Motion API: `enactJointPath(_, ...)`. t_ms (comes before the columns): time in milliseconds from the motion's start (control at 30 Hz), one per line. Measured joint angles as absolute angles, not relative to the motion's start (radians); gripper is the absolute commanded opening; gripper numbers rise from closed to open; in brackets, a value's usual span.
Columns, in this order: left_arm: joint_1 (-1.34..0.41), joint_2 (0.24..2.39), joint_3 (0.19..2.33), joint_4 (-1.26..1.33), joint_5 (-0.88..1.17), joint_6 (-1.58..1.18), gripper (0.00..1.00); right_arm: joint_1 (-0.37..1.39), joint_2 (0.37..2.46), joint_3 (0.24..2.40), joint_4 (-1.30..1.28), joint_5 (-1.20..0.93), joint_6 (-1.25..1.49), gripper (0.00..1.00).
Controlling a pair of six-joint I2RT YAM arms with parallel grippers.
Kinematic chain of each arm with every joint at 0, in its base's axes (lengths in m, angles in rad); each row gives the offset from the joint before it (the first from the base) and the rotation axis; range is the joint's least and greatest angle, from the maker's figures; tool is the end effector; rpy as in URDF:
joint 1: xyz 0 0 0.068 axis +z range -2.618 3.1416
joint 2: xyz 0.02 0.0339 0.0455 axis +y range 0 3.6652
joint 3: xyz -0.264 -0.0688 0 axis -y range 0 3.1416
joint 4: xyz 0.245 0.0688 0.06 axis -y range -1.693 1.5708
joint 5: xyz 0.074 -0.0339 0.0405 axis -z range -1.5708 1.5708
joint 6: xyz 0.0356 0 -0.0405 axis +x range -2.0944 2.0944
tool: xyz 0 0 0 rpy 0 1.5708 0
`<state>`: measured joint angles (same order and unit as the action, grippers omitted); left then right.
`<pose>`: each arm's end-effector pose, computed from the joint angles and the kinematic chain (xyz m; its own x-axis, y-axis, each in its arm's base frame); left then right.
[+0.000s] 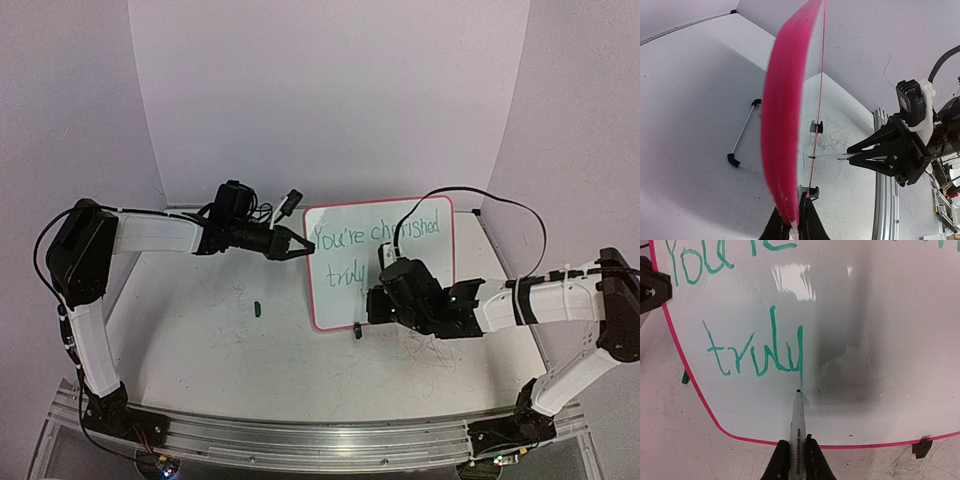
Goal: Write a sentence on the whiteboard
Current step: Pick up the sentence from the whiteboard.
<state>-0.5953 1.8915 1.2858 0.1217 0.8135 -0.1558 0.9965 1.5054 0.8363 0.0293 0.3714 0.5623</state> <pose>0.3382 -0.2603 0.2281 -0.5230 0.2255 -0.8219 0.8469 0.2461 -0.4714 0.1837 0.2601 0.2080 -0.6072 -0.0239 -0.7942 -0.3552 0.9023 0.2444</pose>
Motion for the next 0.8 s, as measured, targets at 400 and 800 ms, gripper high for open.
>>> enactJointPath(400, -0.596, 1.891, 1.286, 0.121, 0.812, -0.155, 0.0, 1.014, 1.56, 0.938, 0.046, 0.344, 0.544, 0.0)
enactJointPath(800, -0.596, 1.89, 1.286, 0.115, 0.812, -0.153, 0.0, 0.976, 1.409, 0.801, 0.03, 0.353, 0.569, 0.0)
